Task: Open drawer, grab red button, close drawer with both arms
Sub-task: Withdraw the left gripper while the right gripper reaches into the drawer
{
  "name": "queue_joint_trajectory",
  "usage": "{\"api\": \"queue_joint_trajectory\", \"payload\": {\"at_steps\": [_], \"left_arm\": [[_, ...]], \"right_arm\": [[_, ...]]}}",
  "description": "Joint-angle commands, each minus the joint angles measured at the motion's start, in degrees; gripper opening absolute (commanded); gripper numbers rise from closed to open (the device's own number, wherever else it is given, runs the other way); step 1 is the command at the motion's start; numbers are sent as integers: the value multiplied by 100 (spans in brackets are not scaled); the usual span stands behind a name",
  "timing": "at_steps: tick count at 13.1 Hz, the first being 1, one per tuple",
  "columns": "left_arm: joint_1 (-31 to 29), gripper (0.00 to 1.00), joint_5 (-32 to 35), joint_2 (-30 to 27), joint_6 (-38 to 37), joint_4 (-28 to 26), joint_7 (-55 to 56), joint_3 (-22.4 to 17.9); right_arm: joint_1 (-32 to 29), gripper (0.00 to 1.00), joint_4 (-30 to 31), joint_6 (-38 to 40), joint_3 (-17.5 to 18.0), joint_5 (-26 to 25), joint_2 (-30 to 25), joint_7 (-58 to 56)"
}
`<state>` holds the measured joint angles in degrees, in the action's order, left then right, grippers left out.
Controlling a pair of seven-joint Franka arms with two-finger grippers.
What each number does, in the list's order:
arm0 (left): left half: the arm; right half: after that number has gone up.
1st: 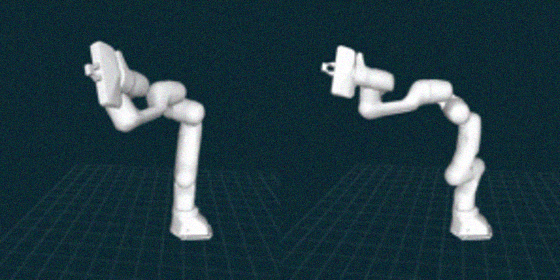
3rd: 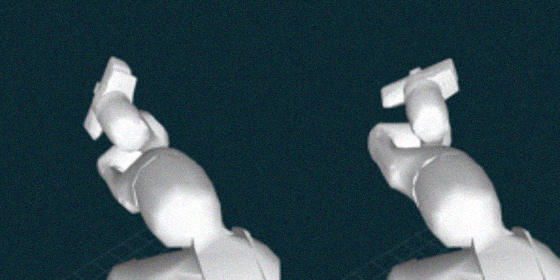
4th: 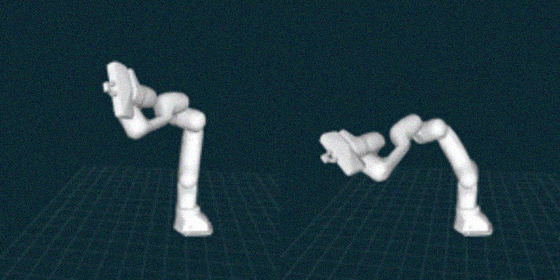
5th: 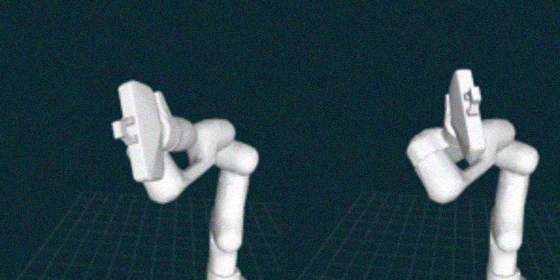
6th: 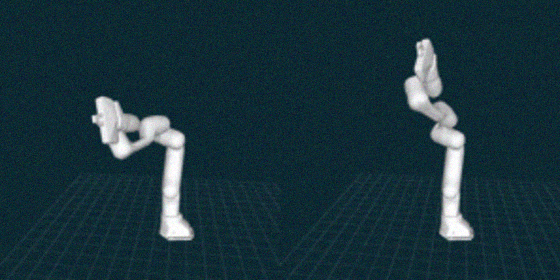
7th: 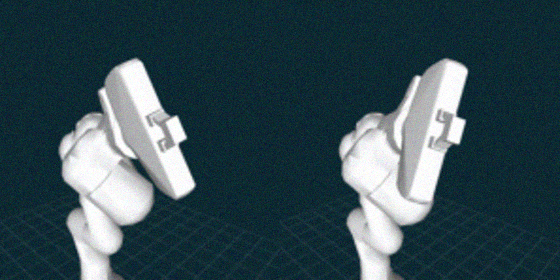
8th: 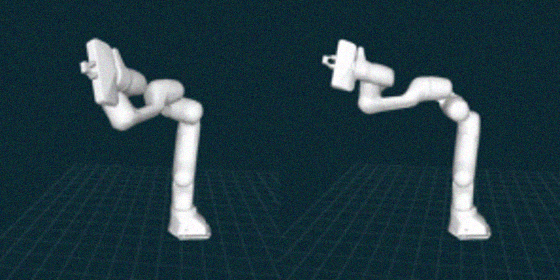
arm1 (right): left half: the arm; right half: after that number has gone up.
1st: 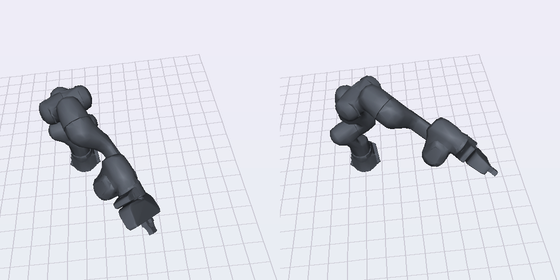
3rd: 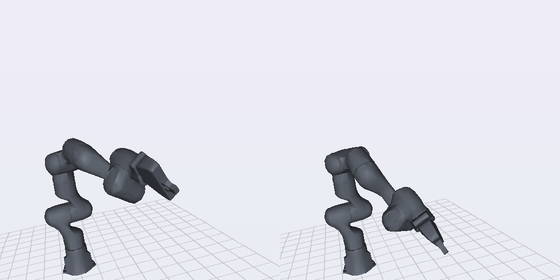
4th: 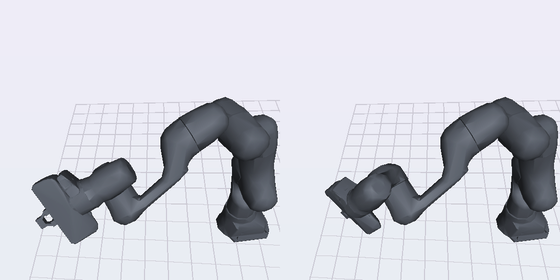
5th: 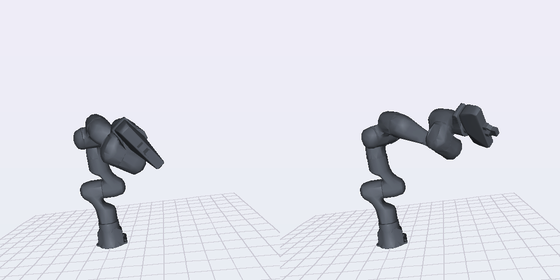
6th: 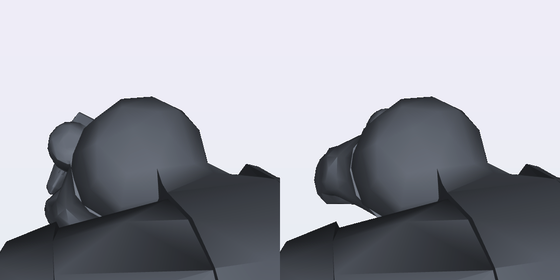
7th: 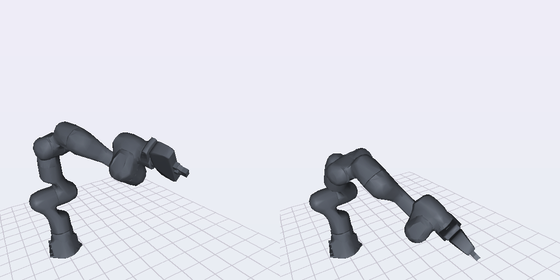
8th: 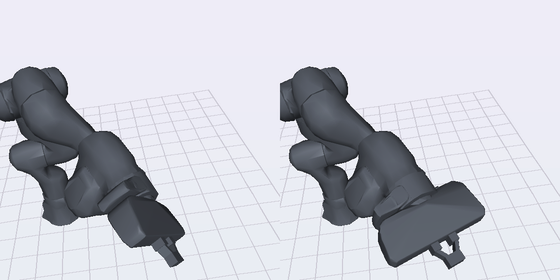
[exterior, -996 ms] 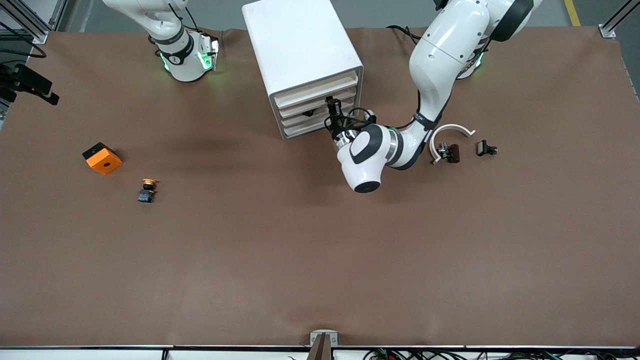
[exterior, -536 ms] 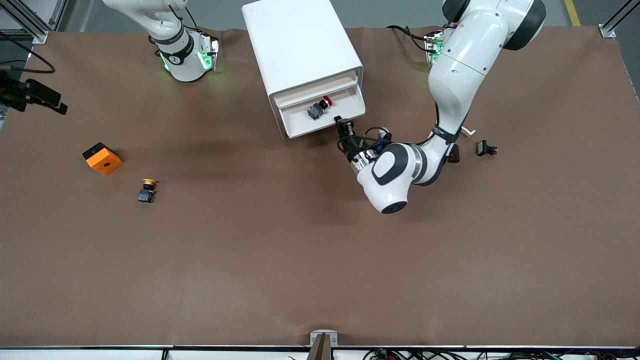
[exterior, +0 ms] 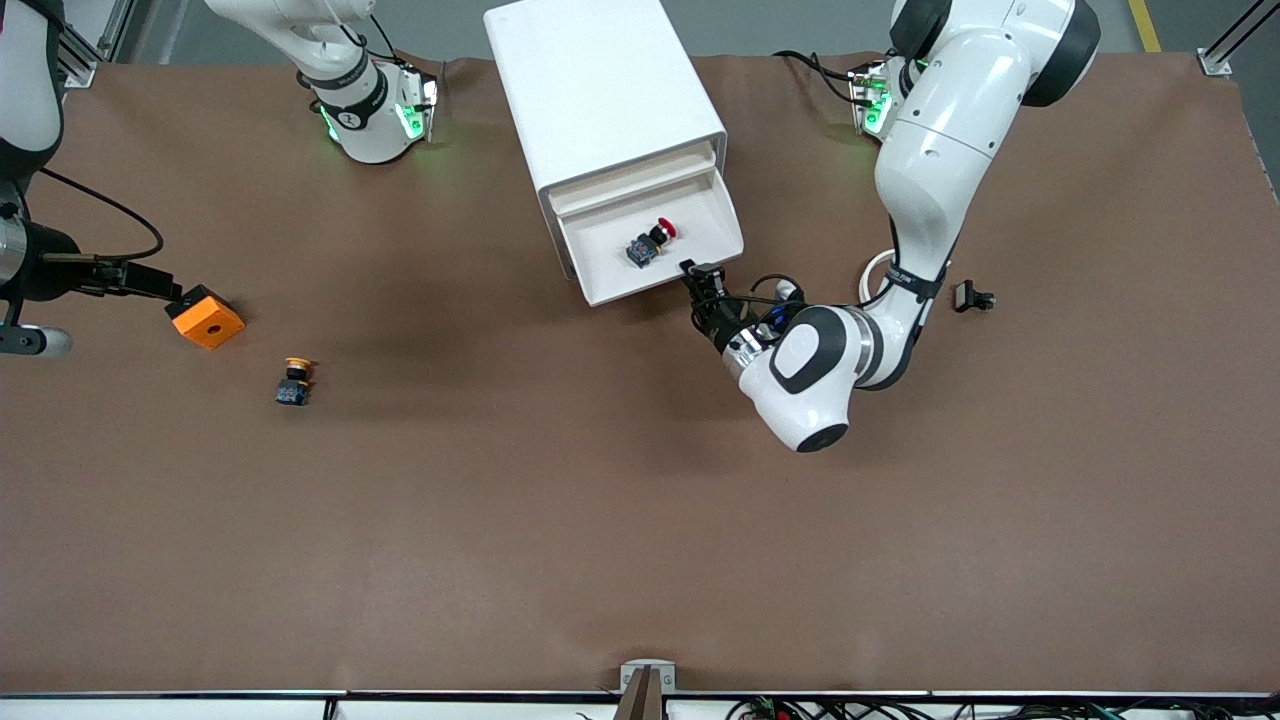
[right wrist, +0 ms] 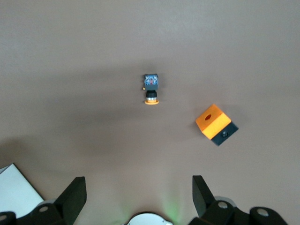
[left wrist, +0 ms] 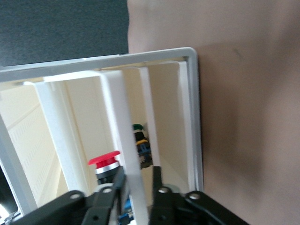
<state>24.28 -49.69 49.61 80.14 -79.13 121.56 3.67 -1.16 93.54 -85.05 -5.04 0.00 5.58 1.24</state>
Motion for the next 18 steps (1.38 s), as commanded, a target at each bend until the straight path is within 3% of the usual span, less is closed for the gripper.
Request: {"api": "queue_joint_trajectory", "payload": {"at_steps": [1,5,9,12,18], "left_arm": [[-90,100,30,93,-25,520,-255,-182],[-397,100,30,49,-16,1154,-334,-340],[-477,100,30,-381,283,1216,-808,-981],[-467,100,292,-706,283,1199,-1675,-1535],[-485,100,2040,-865,545,1199,-4530,-1641]], "right_arm": [[308,100,-108,234,29,61,-39,1076],[1045,100,-117,120,38,509,-48,2212],[2380,100,-47,-239,38,589,-74,4685],[3374,100,427,-1108,38,598,-57,6427],[4675,100,446,-2541,38,624,732,8521]]}}
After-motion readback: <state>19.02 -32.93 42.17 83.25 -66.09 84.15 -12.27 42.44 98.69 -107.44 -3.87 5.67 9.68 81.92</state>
